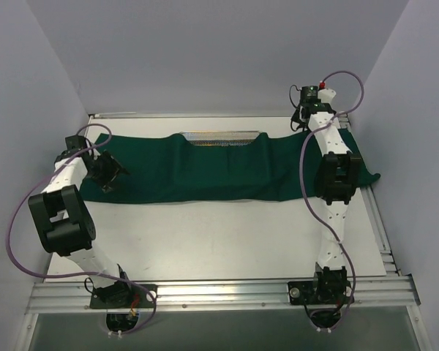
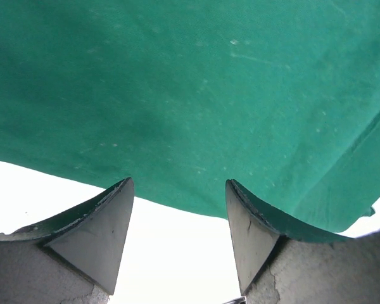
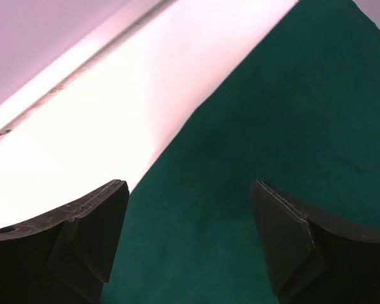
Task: Open and lay out the surgical kit
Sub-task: Open the surgical kit at the center of the board.
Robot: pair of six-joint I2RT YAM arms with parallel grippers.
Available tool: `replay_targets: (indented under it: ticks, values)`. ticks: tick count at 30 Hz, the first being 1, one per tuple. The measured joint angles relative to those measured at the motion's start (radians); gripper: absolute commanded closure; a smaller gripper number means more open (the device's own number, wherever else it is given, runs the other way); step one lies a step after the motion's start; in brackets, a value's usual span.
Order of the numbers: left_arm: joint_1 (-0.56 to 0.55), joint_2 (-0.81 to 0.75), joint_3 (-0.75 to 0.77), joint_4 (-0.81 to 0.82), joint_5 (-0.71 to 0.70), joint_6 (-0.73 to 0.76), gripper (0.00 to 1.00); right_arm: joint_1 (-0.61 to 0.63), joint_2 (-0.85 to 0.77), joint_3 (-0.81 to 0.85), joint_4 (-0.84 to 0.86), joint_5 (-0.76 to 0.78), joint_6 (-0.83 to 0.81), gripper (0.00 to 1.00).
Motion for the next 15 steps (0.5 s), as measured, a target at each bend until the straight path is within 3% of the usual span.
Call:
replay_targets:
  ticks: [15]
  values:
    - [-0.034, -0.064, -0.027, 0.001, 0.0, 0.048, 0.32, -0.015, 0.203, 0.153, 0.05, 0.124, -0.114, 0.28]
